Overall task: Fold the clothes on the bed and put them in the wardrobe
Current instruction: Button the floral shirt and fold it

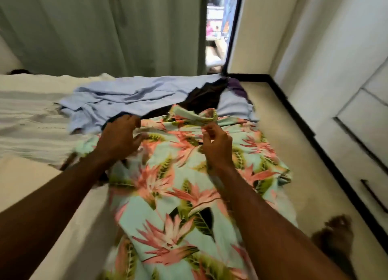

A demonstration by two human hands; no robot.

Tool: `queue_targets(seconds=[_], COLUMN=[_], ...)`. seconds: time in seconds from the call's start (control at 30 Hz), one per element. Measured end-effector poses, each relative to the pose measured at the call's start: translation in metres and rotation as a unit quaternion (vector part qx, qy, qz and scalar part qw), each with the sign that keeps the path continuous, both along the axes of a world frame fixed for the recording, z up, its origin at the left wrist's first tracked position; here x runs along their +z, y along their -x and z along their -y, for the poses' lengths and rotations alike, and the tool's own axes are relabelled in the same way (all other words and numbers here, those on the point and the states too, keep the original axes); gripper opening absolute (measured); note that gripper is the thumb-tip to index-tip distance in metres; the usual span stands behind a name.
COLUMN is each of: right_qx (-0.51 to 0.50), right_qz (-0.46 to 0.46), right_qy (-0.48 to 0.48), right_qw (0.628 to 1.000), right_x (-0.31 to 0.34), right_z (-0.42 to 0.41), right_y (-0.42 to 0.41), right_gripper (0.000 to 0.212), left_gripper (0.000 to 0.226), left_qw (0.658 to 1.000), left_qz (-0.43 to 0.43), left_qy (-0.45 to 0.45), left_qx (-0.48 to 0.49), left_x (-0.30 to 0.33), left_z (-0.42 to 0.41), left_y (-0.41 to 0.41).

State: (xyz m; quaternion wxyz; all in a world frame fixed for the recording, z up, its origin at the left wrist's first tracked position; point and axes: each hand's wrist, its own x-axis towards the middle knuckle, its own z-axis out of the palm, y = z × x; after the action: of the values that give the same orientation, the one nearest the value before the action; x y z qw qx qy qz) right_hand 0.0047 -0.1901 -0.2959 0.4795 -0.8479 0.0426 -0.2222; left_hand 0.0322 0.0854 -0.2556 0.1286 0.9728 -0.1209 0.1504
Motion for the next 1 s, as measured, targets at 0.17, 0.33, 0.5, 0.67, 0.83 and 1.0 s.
queue_targets(seconds=[0.17,0.33,0.5,0.67,0.83,1.0], right_qx=[-0.364,-0.204,-0.138,-0.283,-0.122,-0.079], right_qz=[-0.168,-0.456,-0.274,-0.147,-0.424,-0.317], right_qy=[0.051,-0.224,-0.158,-0.164,-0.251,-0.418], right_qw=[0.915,0.837,0.938,0.934,0.862,0.848], right_x=[-0.005,-0.033,-0.049,-0.037,-0.022,-0.018], right_z=[0.142,0.222,0.225,0.245,0.225,0.229], right_y=[0.031,0.067,0.063,0.055,0.082,0.076], right_gripper=[0.033,0.077,0.032,0.013,0.053,0.013], left_gripper=[0.089,0.133,0.154,0.15,0.155,0.138], left_qw=[0.968,0.924,0.919,0.921,0.912,0.908], left_qz=[-0.167,-0.327,-0.341,-0.336,-0.348,-0.347], left_qy=[-0.033,-0.083,-0.117,-0.126,-0.164,-0.122], left_qx=[-0.184,-0.182,-0.162,-0.153,-0.142,-0.198], left_x=[-0.015,-0.046,-0.066,-0.069,-0.054,-0.026], left_z=[0.143,0.218,0.221,0.225,0.243,0.282], left_y=[0.016,0.03,0.03,0.029,0.03,0.016])
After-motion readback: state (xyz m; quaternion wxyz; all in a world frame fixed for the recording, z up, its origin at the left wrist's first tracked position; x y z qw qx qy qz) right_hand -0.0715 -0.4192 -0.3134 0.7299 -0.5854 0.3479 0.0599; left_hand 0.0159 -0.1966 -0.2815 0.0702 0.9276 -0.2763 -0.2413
